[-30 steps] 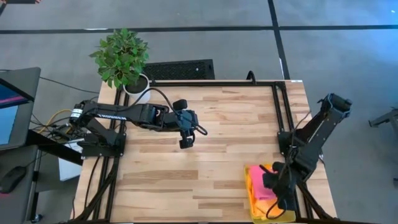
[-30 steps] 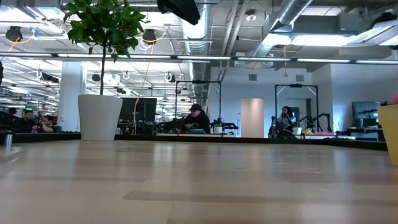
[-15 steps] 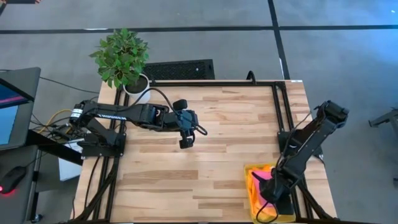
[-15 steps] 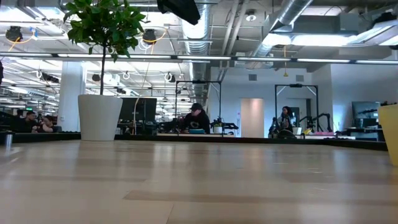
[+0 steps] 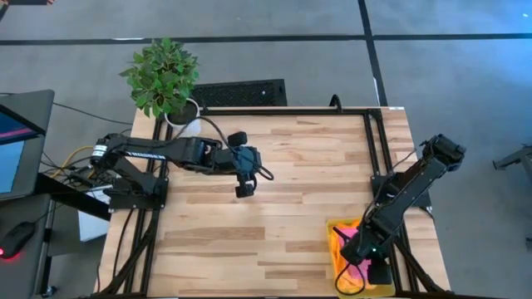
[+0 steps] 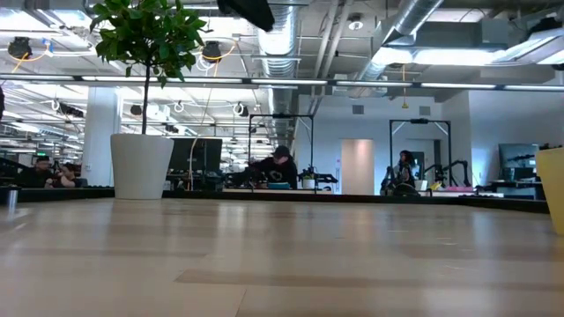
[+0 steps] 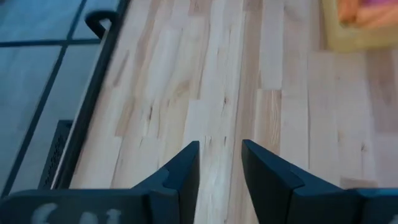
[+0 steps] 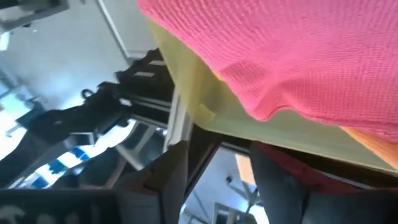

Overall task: Fold microfiber towels
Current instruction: Return to Home Position

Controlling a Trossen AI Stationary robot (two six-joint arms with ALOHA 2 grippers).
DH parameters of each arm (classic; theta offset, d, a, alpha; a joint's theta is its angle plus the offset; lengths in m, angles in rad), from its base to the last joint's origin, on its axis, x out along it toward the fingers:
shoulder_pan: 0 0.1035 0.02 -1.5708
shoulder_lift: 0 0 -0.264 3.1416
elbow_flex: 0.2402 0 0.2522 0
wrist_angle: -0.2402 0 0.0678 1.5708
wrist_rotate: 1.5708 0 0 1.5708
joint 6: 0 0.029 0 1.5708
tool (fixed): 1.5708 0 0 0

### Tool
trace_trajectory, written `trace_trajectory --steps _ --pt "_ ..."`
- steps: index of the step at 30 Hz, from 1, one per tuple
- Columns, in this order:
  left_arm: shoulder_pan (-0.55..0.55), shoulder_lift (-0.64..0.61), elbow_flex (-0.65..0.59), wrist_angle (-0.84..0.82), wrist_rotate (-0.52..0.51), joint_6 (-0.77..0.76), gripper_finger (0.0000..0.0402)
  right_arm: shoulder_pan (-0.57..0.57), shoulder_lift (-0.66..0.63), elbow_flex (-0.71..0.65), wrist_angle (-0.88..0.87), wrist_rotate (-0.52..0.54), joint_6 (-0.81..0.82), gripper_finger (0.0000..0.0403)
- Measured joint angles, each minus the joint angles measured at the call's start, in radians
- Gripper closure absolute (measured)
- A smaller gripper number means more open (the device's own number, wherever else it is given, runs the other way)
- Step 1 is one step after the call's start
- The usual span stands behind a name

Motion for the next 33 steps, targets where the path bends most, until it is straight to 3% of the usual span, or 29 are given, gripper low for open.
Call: trace_trajectory --steps 3,8,11,17,22,25,29,33 --pt "0.000 -0.051 0.000 -0.027 -0.001 -0.010 0.0319 -0.019 0.000 0.000 -0.002 -0.049 -0.025 0.0242" --pt "0.000 -0.179 0.000 -0.171 0.006 -0.096 0.0393 -0.046 -0.047 0.000 -0.011 -0.077 -0.093 0.0369" --pt "-0.005 -0.265 -0.016 -0.242 0.005 -0.167 0.0393 -0.078 -0.123 0.000 -0.045 -0.003 -0.107 0.0387" --pt "-0.041 -0.467 -0.146 -0.207 -0.063 -0.224 0.0400 -0.179 -0.335 0.000 -0.081 0.333 -0.107 0.0383" --pt "-0.068 -0.644 -0.336 -0.127 -0.148 -0.267 0.0401 -0.234 -0.533 0.000 -0.042 0.769 -0.211 0.0394" --pt "-0.069 -0.758 -0.475 -0.031 -0.164 -0.267 0.0401 -0.237 -0.654 0.000 0.005 0.965 -0.344 0.0386" --pt "-0.069 -0.911 -0.656 0.154 -0.167 -0.226 0.0401 -0.238 -0.792 0.000 0.040 1.110 -0.526 0.0393" --pt "-0.069 -1.074 -0.816 0.357 -0.170 -0.159 0.0401 -0.257 -0.918 0.000 0.056 1.159 -0.606 0.0397"
